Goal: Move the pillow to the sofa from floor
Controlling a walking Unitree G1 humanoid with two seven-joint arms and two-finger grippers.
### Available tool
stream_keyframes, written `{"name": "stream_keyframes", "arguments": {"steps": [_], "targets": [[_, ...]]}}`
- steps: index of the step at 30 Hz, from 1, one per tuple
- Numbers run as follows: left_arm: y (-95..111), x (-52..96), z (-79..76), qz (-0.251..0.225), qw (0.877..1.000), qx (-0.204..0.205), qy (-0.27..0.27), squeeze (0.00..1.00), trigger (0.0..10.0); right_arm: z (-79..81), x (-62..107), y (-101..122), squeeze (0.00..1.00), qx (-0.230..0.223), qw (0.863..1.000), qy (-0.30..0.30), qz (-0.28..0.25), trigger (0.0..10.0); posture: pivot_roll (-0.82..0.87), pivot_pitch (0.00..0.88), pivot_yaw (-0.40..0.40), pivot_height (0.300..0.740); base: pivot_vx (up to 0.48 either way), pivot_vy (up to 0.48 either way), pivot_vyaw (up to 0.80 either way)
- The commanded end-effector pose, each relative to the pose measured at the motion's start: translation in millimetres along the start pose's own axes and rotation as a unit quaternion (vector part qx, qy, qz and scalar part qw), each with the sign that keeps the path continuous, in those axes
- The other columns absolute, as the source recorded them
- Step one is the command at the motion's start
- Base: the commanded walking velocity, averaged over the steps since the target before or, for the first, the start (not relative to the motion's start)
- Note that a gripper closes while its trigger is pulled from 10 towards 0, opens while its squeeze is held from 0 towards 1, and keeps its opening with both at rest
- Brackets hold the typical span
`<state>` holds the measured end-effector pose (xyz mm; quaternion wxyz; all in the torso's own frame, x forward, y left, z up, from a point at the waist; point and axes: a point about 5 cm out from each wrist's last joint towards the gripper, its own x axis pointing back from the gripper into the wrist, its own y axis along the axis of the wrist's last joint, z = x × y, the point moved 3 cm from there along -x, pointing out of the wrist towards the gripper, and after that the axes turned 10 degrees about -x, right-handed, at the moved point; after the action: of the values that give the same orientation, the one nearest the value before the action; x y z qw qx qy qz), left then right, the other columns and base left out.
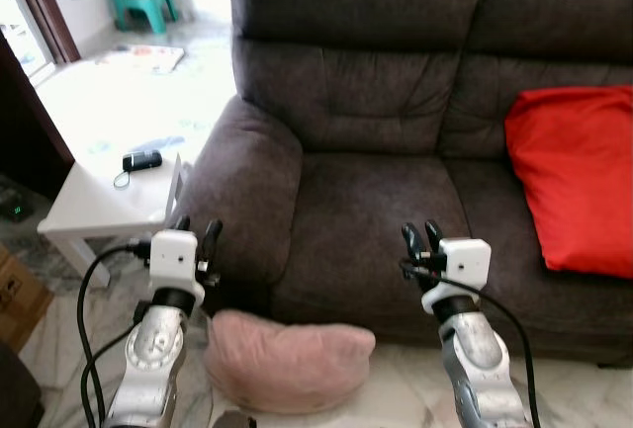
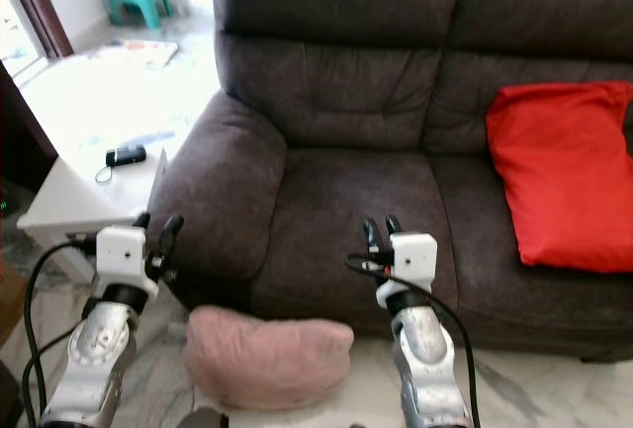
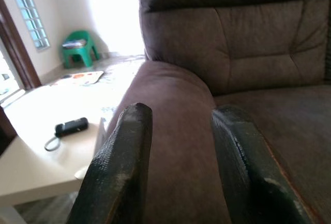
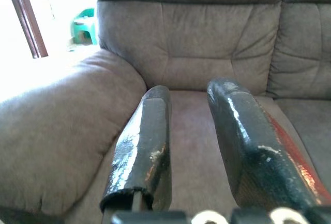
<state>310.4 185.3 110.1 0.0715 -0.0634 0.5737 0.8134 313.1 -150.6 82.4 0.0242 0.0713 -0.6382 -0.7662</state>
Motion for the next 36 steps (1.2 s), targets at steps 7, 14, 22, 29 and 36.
{"name": "stream_keyframes", "arguments": {"steps": [7, 14, 22, 29, 36], "targets": [[-1.9, 1.5, -1.2, 0.007, 1.000, 0.003, -0.004, 0.00, 10.0, 1.1, 2.3, 0.6, 0.00, 0.001, 1.000, 0.005, 0.003, 10.0, 0.11, 0.053, -0.063, 0.633, 0.000, 0.000, 0.00], [-2.1, 1.3, -3.4, 0.007, 1.000, 0.006, -0.008, 0.00, 10.0, 2.3, 2.5, 2.1, 0.00, -0.001, 1.000, 0.009, -0.003, 10.0, 0.11, 0.050, -0.061, 0.633, 0.000, 0.000, 0.00], [-3.3, 1.1, -5.5, 0.011, 1.000, 0.011, -0.013, 0.00, 10.0, 2.5, 2.0, 2.7, 0.00, 0.000, 1.000, 0.010, -0.003, 10.0, 0.11, 0.047, -0.063, 0.633, 0.000, 0.000, 0.00], [-3.4, 1.0, -6.1, 0.011, 1.000, 0.013, -0.016, 0.00, 10.0, 4.9, 0.8, -0.8, 0.00, 0.004, 1.000, 0.015, 0.010, 10.0, 0.11, 0.047, -0.063, 0.633, 0.000, 0.000, 0.00], [-4.2, 2.1, -6.8, 0.014, 1.000, 0.015, -0.016, 0.00, 10.0, 6.3, 2.7, -2.5, 0.00, 0.003, 1.000, 0.019, 0.014, 10.0, 0.11, 0.052, -0.063, 0.594, 0.000, 0.000, 0.00]]}}
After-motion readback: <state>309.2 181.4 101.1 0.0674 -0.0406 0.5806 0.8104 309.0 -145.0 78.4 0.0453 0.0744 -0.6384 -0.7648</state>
